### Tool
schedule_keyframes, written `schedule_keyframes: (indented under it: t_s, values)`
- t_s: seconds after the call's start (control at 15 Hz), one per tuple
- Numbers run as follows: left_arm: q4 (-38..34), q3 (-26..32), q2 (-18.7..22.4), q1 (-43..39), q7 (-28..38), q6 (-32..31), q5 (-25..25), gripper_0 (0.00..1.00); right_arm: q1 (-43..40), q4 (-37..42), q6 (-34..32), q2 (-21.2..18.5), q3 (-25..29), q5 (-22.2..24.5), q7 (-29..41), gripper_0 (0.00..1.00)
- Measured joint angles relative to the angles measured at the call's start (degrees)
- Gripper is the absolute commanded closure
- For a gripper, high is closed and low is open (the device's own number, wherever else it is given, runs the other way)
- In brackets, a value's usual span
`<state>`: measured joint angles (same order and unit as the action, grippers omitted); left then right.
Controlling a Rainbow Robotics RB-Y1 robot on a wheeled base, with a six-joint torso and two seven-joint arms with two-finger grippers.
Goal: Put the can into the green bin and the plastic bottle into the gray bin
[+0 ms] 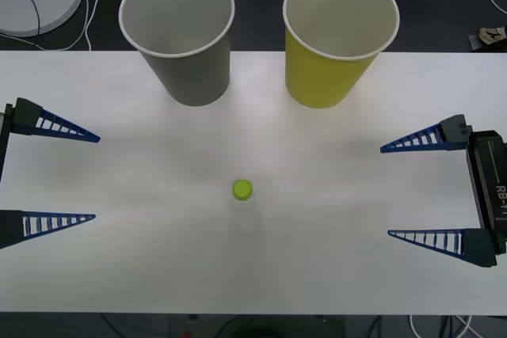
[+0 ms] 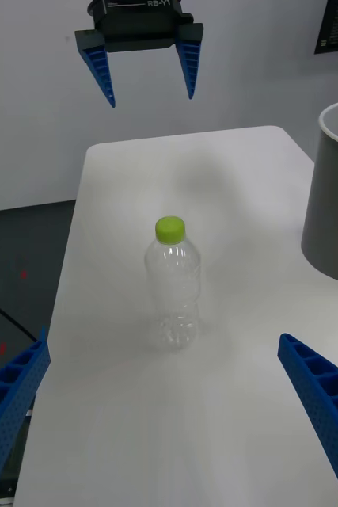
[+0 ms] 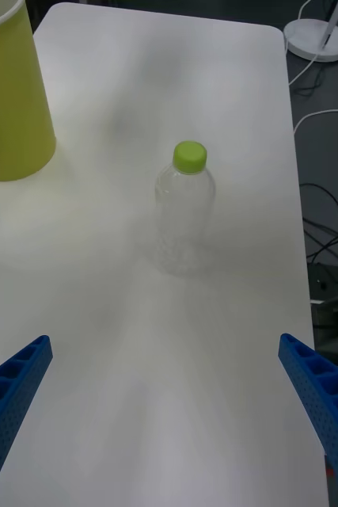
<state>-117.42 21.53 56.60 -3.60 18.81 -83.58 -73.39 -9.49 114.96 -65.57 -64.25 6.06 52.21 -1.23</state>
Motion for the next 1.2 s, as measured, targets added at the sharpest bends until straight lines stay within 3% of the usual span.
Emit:
schedule_keyframes:
  t_s: [0.53, 1.2]
  values:
    - [3.1, -1.4, 0.9, -0.2, -1.4, 0.2, 2.3, 0.0, 0.0, 0.0, 0.0, 0.0, 0.0, 0.0, 0.0, 0.0]
    - [17.9, -6.2, 1.9, -1.9, -20.5, 0.6, 8.6, 0.0, 0.0, 0.0, 0.0, 0.0, 0.0, 0.0, 0.0, 0.0]
